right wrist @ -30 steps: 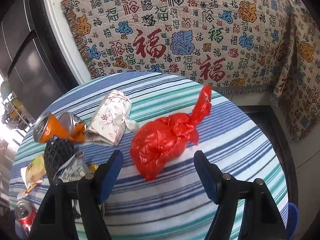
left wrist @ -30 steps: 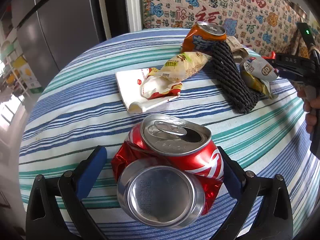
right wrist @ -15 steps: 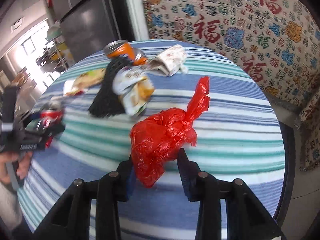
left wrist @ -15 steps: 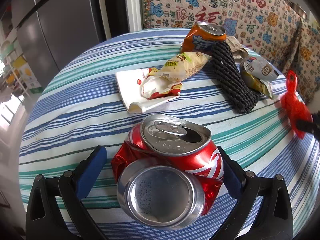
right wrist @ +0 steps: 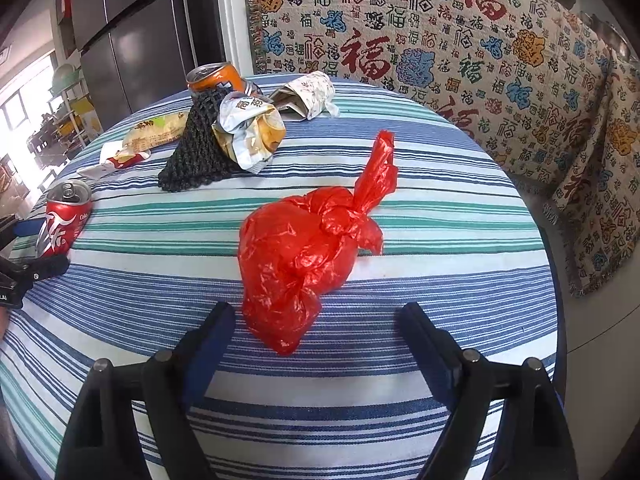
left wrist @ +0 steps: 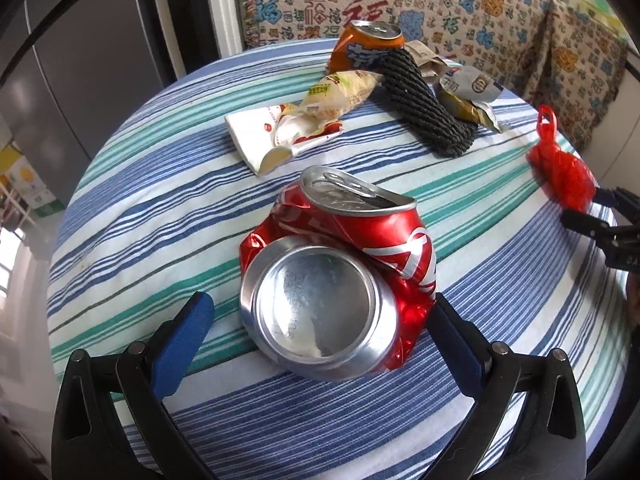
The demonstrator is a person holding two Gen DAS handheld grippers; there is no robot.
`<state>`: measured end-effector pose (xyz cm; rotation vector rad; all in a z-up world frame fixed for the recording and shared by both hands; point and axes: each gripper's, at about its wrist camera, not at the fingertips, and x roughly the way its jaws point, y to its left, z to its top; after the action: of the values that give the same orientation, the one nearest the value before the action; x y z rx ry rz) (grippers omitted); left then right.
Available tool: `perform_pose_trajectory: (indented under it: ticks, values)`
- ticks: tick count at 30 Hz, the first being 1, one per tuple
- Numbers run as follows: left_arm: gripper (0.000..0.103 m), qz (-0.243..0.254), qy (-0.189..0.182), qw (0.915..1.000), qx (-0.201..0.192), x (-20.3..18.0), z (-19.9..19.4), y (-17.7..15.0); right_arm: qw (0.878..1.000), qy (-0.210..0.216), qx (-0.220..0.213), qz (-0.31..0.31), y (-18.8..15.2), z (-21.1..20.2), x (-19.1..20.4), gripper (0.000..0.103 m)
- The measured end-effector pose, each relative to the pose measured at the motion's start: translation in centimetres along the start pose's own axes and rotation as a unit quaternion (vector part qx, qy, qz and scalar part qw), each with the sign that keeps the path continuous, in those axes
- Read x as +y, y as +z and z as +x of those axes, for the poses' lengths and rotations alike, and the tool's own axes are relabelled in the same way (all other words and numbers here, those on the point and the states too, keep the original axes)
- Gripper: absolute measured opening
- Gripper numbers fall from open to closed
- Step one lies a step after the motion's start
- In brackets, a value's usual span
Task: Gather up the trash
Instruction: 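Carry the red can and red bag over the blue wastebasket with both tools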
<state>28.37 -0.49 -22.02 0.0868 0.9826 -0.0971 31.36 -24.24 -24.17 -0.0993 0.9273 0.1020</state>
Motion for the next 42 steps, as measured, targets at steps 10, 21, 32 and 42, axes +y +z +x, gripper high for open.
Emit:
perform_pose_trajectory:
  ticks: [10,21,32,42]
  values:
    - [0.089,-0.052,0.034,0.9979,-0.018,-0.2,0.8,1.4,0.998,0.020,-0.011,0.053,0.8,-0.3,-0.4,0.090]
    - [0.083,-0.042,-0.004,0.9981,-0.044,-1.0,-1.1,1.0,0.998,0.012,-0.032,0.043,0.9,-3.4,-0.9,0.022]
    - [0.083,-0.014,-0.061,0.9958,-0.067,-6.4,-3.0,1.6,0.998,0.009,-0.041,0.036,-1.5,-7.1,-2.7,0.022]
    - [0.083,0.024,-0.090,0.9920,-0.084,-12.2,-4.4,3.0,0.997,0.006,-0.053,0.054,-3.8,-10.2,-5.5,0.022]
